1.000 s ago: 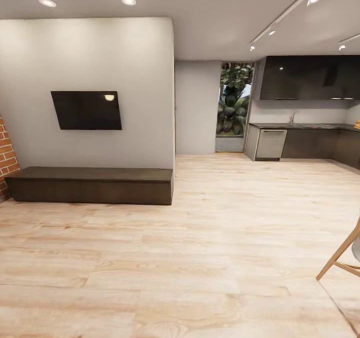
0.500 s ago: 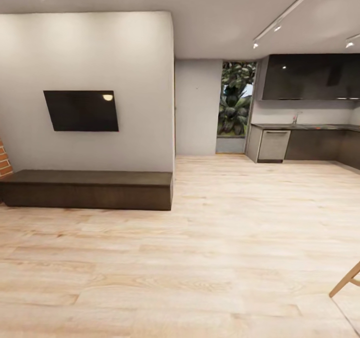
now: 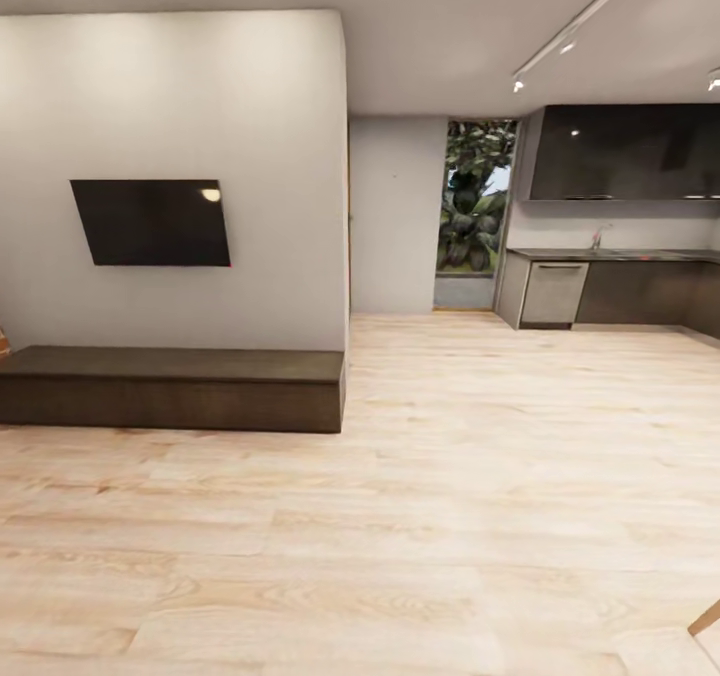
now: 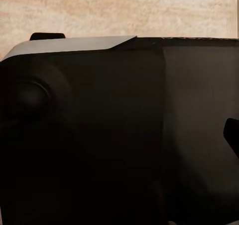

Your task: In the kitchen, take the popcorn bag from the countertop, put it into the microwave, and heat it until the popcorn is cooked so the cooked popcorn ends up inside the bag.

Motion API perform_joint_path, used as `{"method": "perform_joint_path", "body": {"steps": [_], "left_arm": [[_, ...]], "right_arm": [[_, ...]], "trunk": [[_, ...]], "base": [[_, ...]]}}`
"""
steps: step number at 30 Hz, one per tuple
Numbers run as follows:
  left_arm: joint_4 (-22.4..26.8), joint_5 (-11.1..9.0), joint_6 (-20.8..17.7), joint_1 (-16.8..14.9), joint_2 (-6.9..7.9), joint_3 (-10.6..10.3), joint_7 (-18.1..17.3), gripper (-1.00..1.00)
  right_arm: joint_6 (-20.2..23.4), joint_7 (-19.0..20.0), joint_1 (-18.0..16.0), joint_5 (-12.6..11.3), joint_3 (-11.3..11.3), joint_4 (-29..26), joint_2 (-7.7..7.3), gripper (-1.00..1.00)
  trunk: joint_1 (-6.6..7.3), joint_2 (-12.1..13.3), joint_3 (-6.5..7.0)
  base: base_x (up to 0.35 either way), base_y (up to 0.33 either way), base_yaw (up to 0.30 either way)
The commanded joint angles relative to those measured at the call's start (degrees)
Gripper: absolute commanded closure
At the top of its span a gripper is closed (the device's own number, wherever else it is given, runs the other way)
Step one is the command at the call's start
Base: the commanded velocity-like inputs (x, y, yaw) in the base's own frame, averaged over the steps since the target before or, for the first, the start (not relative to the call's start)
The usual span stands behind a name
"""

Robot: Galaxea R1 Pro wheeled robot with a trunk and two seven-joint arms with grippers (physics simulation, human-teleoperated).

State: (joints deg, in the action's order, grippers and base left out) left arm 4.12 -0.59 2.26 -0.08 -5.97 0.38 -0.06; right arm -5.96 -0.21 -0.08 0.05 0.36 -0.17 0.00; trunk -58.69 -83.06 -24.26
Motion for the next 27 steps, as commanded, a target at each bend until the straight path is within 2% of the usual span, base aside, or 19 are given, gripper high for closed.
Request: {"method": "perform_joint_path", "body": {"steps": [1,17,27], "left_arm": [[0.01,-0.05,0.16,-0.01,-0.01,0.01,0.0,-1.0],[0.01,-0.05,0.15,-0.01,-0.01,0.03,0.01,-1.0],[0.01,-0.03,0.13,-0.01,-0.01,0.03,0.0,-1.0]], "right_arm": [[-0.17,-0.04,-0.01,-0.15,-0.07,0.0,0.0,-1.0],[-0.15,-0.46,-0.01,0.18,0.08,0.0,0.09,-1.0],[-0.2,-0.49,-0.01,-0.55,-0.27,0.08,-0.02,-1.0]], "trunk": [[-0.03,-0.02,-0.05],[-0.03,-0.02,-0.05],[-0.03,-0.02,-0.05]], "base": [[0.322,0.0,0.0],[0.322,0.0,0.0],[0.322,0.0,0.0]]}}
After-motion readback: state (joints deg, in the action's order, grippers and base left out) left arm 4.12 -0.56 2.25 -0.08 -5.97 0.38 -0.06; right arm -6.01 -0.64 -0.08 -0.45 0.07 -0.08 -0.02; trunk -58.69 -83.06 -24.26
